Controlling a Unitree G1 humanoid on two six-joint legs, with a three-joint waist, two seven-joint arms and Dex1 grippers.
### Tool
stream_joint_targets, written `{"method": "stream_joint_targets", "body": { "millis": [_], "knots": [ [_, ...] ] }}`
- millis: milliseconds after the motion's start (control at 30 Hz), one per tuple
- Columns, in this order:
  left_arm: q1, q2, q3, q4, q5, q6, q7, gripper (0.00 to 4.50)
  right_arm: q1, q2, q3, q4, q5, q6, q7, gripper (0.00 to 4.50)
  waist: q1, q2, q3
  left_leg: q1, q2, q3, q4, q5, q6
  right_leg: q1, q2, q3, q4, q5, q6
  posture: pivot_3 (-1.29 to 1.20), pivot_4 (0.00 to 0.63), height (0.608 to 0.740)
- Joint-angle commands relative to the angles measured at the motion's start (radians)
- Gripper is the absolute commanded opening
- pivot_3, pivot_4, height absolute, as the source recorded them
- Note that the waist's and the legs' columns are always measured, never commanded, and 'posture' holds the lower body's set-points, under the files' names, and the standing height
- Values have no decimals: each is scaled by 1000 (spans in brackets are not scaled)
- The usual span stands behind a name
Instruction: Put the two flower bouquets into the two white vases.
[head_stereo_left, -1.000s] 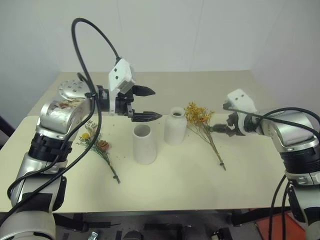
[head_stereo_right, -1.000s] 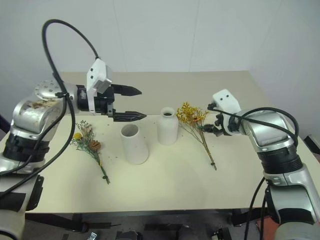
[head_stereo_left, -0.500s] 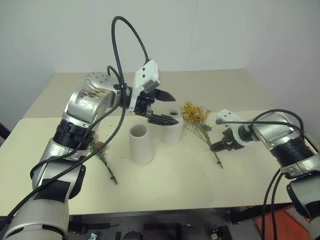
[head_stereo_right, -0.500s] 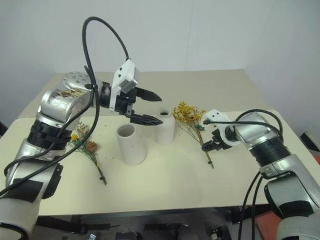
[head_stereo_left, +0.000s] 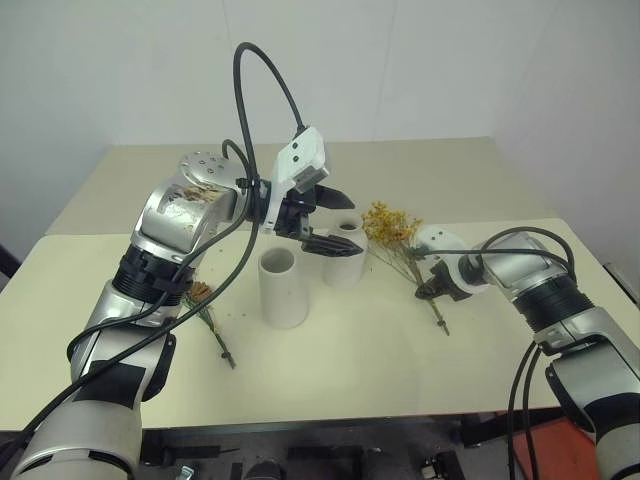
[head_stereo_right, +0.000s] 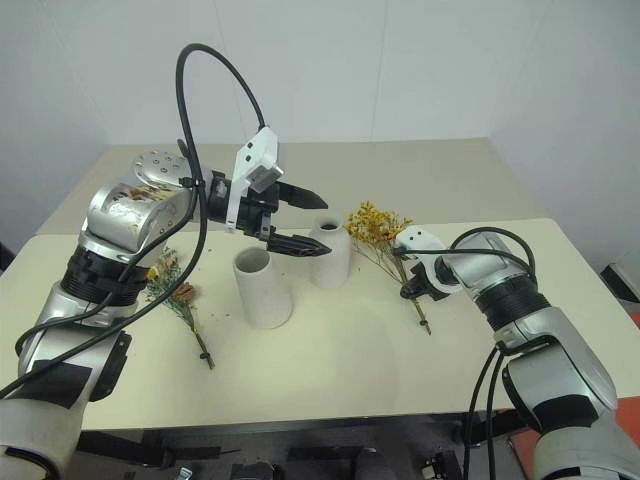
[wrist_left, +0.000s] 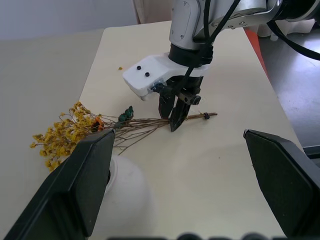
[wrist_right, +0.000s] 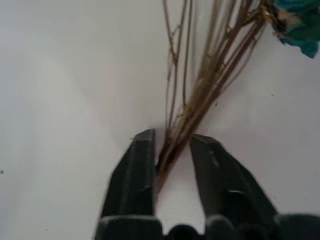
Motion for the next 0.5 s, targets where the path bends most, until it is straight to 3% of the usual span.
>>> {"method": "stream_joint_targets", "body": {
  "millis": [33,133,267,367,433,500],
  "knots": [
    [7,11,36,-43,-13,12,9,4500,-12,16,-49,12,-8,10,-21,25,0,0,0,0,0,0,0,0,0,0,0,0,0,0,0,0,150,740],
    [29,22,51,-64,-18,22,15,4500,-63,81,-149,111,-27,92,-175,10,-2,0,0,0,0,0,0,0,0,0,0,0,0,0,0,0,150,740],
    [56,40,79,-83,-26,45,31,4500,-138,172,-411,215,-20,99,-473,10,1,0,0,1,0,0,0,0,0,0,0,1,2,1,-1,0,150,740],
    [78,58,104,-99,-32,63,47,4500,-158,260,-668,160,36,-116,-742,10,1,0,0,0,0,0,0,0,0,-2,0,1,1,1,-1,0,150,740],
    [87,65,113,-103,-31,69,58,4500,-137,316,-749,62,65,-285,-812,10,1,0,0,-1,0,0,-1,0,0,-2,0,1,1,1,-1,0,150,740],
    [98,72,116,-110,-27,72,69,4500,-145,370,-842,-12,162,-306,-800,10,0,0,0,-2,0,0,-1,0,0,-3,0,1,2,1,-1,0,150,740]
  ]
}}
